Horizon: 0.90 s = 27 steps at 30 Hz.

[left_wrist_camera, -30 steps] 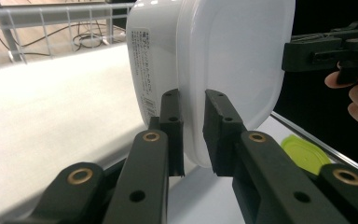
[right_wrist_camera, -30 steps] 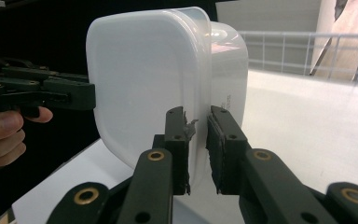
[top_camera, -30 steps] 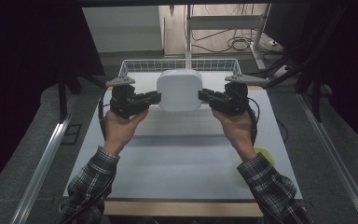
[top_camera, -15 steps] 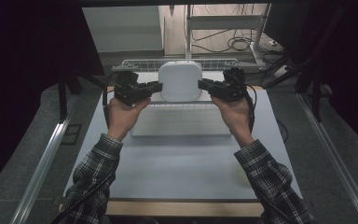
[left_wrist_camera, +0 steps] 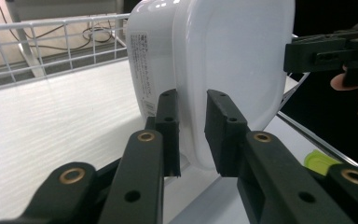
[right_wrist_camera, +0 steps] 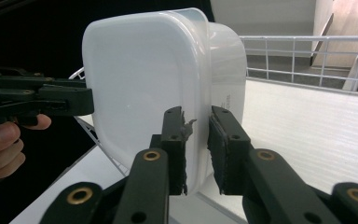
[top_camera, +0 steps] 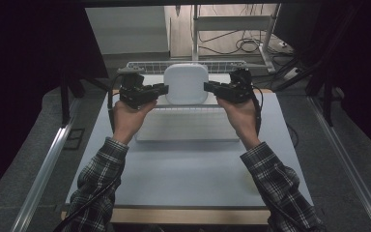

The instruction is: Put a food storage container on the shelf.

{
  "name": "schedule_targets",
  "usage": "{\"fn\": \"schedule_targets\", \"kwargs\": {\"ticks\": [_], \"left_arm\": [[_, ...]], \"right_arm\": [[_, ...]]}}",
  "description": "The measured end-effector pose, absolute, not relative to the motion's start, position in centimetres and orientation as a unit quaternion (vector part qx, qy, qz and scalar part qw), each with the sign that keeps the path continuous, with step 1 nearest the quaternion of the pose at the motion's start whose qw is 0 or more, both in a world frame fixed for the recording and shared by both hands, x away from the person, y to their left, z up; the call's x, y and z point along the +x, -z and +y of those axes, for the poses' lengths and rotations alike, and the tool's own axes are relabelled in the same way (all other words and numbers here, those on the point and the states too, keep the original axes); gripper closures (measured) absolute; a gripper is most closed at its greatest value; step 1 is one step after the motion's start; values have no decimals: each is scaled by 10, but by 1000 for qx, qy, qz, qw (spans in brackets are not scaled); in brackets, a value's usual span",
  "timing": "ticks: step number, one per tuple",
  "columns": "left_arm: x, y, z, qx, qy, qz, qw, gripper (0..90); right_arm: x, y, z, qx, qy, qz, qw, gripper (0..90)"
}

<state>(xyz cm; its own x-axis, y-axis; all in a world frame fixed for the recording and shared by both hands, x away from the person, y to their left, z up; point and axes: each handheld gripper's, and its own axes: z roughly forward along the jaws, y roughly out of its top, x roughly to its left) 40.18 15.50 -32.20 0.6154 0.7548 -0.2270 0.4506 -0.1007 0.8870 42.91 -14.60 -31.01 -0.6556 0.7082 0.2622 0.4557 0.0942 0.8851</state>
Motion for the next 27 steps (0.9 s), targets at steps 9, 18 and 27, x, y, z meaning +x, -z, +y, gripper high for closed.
{"fn": "schedule_targets", "kwargs": {"ticks": [9, 18, 27], "left_arm": [[404, 320, 150, 729, -154, 406, 529, 632], [413, 324, 148, 733, -162, 407, 521, 556], [420, 327, 146, 738, -159, 404, 517, 507]], "right_arm": [[433, 309, -144, 395, -542, 732, 122, 683], [439, 309, -137, 387, -525, 746, 131, 621], [444, 312, -137, 391, -525, 745, 128, 600]]}}
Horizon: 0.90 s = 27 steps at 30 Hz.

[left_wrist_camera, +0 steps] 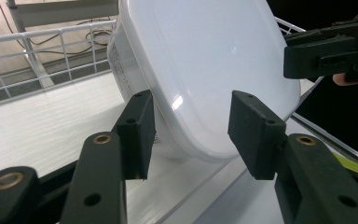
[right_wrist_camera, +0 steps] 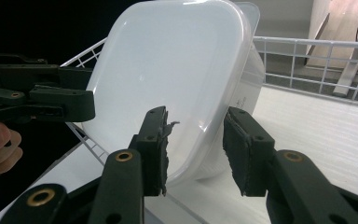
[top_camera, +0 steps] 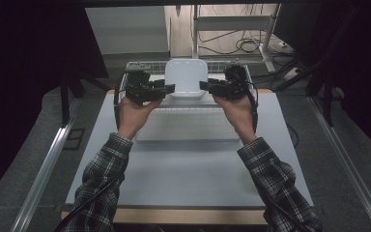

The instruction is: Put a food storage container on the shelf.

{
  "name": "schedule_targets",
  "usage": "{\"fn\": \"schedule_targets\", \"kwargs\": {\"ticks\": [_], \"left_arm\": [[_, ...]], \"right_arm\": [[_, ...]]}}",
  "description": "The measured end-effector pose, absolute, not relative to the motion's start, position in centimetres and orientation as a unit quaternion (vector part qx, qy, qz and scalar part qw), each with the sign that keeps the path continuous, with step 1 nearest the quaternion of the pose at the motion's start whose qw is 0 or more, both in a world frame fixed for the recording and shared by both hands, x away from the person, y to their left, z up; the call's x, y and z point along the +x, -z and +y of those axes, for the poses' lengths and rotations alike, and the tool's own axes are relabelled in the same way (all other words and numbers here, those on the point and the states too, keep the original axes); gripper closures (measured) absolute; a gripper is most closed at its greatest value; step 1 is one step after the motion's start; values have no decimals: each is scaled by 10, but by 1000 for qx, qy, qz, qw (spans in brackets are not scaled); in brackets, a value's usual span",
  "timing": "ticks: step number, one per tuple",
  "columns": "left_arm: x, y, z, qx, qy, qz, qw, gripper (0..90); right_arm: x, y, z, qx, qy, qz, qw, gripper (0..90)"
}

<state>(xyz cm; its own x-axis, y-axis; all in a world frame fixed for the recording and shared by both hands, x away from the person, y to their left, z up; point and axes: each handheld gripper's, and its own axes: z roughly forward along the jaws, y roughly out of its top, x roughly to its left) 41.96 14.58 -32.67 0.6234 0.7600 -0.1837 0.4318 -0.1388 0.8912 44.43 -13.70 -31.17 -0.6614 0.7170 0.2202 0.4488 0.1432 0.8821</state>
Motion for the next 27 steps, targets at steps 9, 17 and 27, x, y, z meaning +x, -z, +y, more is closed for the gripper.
{"fn": "schedule_targets", "kwargs": {"ticks": [9, 17, 27], "left_arm": [[421, 327, 143, 743, -154, 401, 513, 428], [424, 327, 144, 741, -164, 404, 510, 364], [428, 328, 143, 742, -165, 404, 508, 343]], "right_arm": [[447, 313, -134, 389, -520, 749, 133, 545], [448, 313, -132, 391, -515, 750, 141, 514], [451, 314, -133, 394, -519, 746, 135, 510]]}}
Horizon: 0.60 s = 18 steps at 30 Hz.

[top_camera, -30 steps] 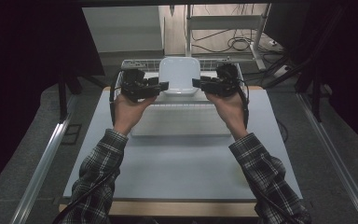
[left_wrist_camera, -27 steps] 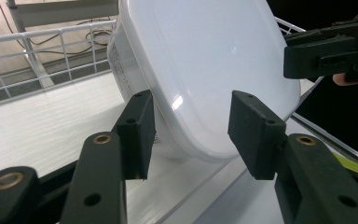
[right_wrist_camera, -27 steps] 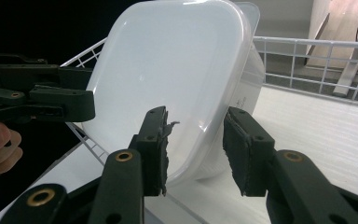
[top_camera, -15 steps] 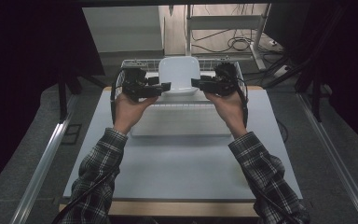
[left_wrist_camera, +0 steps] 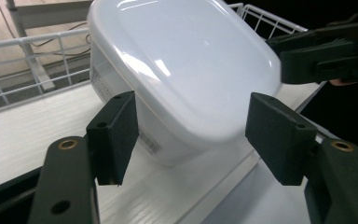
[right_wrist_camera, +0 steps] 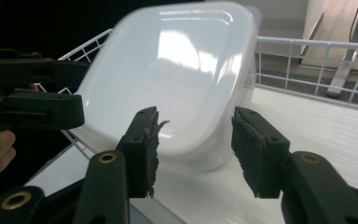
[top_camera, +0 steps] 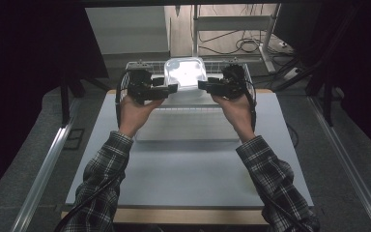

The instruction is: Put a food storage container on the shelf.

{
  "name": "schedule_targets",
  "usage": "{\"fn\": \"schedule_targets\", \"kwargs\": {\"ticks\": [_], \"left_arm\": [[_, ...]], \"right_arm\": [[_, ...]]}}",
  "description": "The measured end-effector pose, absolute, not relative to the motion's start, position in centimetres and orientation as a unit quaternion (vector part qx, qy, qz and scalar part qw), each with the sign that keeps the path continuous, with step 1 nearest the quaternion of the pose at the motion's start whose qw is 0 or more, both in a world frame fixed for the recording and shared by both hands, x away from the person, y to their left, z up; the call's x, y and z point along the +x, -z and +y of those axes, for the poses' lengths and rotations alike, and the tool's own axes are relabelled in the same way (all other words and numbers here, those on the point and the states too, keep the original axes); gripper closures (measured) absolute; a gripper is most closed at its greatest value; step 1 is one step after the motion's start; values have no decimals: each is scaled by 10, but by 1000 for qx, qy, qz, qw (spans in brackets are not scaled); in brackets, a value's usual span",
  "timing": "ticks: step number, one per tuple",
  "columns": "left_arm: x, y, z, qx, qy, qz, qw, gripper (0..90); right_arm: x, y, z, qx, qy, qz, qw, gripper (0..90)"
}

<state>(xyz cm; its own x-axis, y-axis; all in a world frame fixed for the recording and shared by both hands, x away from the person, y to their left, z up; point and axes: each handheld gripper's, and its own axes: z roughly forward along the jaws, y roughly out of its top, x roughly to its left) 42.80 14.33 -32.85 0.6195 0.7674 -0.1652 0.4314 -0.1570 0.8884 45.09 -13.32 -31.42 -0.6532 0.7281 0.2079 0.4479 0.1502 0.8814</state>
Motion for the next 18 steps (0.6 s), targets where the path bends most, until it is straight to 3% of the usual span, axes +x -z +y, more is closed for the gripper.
{"fn": "schedule_targets", "kwargs": {"ticks": [5, 7, 13, 15, 18], "left_arm": [[430, 331, 146, 737, -165, 409, 512, 349], [429, 330, 149, 729, -173, 413, 518, 389], [432, 328, 159, 717, -200, 445, 498, 747], [439, 330, 158, 719, -198, 456, 486, 813], [450, 333, 153, 719, -202, 471, 470, 845]], "right_arm": [[451, 316, -131, 391, -516, 750, 137, 514], [451, 316, -133, 392, -516, 748, 145, 560], [458, 319, -140, 411, -497, 744, 173, 816], [464, 321, -137, 413, -487, 747, 183, 858], [473, 322, -130, 428, -476, 739, 209, 891]]}}
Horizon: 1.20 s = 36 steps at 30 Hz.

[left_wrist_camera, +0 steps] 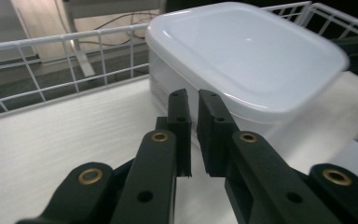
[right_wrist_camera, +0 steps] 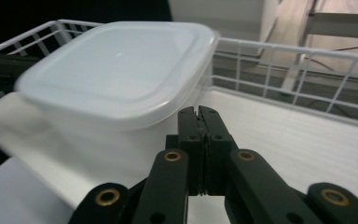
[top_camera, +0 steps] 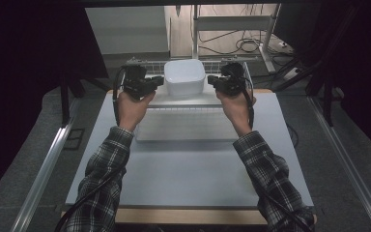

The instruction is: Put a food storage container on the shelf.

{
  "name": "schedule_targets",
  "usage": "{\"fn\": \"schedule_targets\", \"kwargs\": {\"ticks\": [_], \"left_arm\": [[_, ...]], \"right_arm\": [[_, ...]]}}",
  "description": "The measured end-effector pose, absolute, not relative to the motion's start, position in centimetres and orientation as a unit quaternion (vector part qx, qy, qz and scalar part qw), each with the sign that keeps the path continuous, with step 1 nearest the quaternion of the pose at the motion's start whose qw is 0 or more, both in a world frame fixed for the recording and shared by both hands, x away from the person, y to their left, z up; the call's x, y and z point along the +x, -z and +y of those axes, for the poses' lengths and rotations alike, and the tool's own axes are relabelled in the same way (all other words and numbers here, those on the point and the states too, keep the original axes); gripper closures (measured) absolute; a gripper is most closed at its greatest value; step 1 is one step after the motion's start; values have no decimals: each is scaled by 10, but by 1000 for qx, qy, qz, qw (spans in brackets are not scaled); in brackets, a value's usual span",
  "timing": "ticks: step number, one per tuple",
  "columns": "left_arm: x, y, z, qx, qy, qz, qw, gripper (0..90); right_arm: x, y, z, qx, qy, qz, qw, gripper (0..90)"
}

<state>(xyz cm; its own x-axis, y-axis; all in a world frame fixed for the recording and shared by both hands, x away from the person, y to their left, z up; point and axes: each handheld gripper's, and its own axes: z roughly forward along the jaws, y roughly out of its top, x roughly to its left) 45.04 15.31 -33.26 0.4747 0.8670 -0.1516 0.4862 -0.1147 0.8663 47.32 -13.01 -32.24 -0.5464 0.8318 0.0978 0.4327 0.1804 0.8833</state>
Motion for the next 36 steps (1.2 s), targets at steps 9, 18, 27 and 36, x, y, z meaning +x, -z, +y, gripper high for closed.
{"fn": "schedule_targets", "kwargs": {"ticks": [9, 18, 27, 36], "left_arm": [[462, 337, 149, 719, -202, 482, 458, 880], [455, 338, 150, 719, -189, 475, 470, 891], [438, 334, 158, 724, -203, 458, 475, 785], [389, 335, 169, 735, -205, 420, 492, 580]], "right_arm": [[483, 327, -122, 431, -469, 746, 195, 895], [468, 325, -123, 426, -464, 751, 199, 895], [462, 325, -134, 419, -471, 746, 215, 837], [425, 326, -156, 391, -499, 749, 195, 695]]}}
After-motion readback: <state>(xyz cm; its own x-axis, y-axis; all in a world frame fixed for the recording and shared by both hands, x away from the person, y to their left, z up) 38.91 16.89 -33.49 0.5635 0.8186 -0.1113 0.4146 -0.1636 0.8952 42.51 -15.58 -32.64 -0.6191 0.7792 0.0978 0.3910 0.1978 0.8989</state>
